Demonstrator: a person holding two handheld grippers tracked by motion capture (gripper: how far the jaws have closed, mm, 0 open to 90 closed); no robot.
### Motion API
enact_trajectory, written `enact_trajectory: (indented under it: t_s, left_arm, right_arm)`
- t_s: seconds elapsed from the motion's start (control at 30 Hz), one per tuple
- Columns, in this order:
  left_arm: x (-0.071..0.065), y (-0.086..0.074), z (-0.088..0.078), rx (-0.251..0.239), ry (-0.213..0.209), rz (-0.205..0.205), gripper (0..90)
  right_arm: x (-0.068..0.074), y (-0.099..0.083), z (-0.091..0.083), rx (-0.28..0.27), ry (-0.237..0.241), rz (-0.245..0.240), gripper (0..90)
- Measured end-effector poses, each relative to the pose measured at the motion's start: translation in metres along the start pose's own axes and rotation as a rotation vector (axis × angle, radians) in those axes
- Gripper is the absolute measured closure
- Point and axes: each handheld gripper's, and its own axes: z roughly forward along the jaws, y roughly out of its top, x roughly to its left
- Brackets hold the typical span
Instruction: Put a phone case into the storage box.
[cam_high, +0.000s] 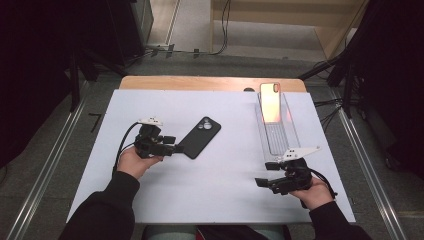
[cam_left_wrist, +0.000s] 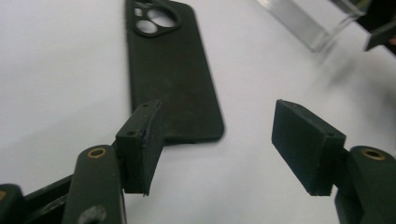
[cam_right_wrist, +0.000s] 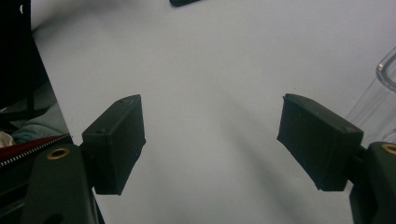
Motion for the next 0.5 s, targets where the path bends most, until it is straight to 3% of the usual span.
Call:
enact_trajectory:
  t_s: [0.17, 0.33, 0.5]
  left_arm:
    - [-0.01, -0.01, -0.012, -0.03, -0.042, -0.006, 29.7]
    - [-0.021, -0.022, -0.02, -0.023, -0.027, 0.021, 28.9]
    - [-0.027, -0.034, -0.026, -0.017, -0.048, -0.007, 29.1]
  right_arm:
    - [-0.001, 0.0, 0.0, 0.002, -0.006, 0.005, 21.0]
    - [-0.002, 0.0, 0.0, 0.006, -0.006, 0.003, 21.0]
    - [-0.003, 0.0, 0.0, 0.004, -0.01, 0.007, 21.0]
